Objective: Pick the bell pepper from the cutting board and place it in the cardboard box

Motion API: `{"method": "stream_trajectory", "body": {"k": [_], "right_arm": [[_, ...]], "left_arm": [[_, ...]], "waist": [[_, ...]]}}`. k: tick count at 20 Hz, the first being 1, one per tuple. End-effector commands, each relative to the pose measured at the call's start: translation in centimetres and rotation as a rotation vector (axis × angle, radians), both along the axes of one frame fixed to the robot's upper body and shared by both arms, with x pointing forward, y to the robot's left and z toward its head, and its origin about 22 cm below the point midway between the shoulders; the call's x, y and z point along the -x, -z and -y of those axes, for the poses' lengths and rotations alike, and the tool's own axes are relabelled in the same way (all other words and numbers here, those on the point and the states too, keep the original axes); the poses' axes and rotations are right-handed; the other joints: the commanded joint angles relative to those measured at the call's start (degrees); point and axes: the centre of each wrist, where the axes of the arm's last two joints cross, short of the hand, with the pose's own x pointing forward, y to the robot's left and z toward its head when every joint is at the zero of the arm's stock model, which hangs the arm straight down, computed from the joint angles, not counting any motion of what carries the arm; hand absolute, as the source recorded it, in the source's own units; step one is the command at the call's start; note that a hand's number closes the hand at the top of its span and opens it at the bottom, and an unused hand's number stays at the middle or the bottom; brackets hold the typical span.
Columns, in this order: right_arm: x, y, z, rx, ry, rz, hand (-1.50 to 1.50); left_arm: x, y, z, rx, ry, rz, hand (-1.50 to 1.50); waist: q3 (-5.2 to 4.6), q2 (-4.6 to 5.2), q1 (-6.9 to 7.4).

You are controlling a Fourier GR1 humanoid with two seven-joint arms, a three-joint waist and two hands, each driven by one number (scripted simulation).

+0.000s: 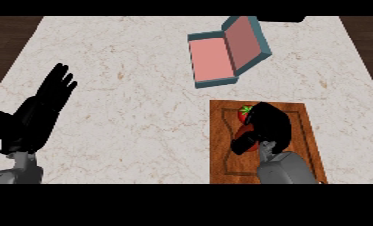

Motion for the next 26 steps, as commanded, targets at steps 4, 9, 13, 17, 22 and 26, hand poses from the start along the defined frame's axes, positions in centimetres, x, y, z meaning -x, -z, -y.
{"method": "stream_trajectory", "body": {"k": [4,9,13,17,22,26], "right_arm": [[-6.0,-4.1,-5.9,0.017,-0.049,0.071,1.5],[-9.3,-7.0,-8.4,0.089,-0.002,0.146,1.5],[-11.1,-9.1,-10.2,0.14,-0.003,0.233,1.5],[-12.0,-14.2,-13.2,0.174,-0.037,0.378,1.5],[-12.4,-18.4,-15.7,0.228,0.016,0.55,1.5],[-12.8,-20.8,-16.8,0.287,0.109,0.638,1.5]], "left_arm": [[-1.6,-0.9,2.7,-0.001,0.126,0.03,0.0],[-2.2,-1.4,3.7,-0.011,0.162,0.037,0.0],[-2.6,-1.5,4.3,0.008,0.175,0.037,0.0],[-2.9,-1.3,4.5,0.008,0.18,0.027,0.0],[-3.4,-1.4,3.5,-0.009,0.152,0.021,0.0],[-3.0,-1.0,3.6,-0.008,0.124,0.018,0.0]], "waist": [[0.14,2.55,7.57],[-0.02,2.24,9.11],[-0.07,2.15,9.13],[-0.19,1.69,9.33],[-0.3,1.33,8.46],[-0.3,0.92,7.17]]}}
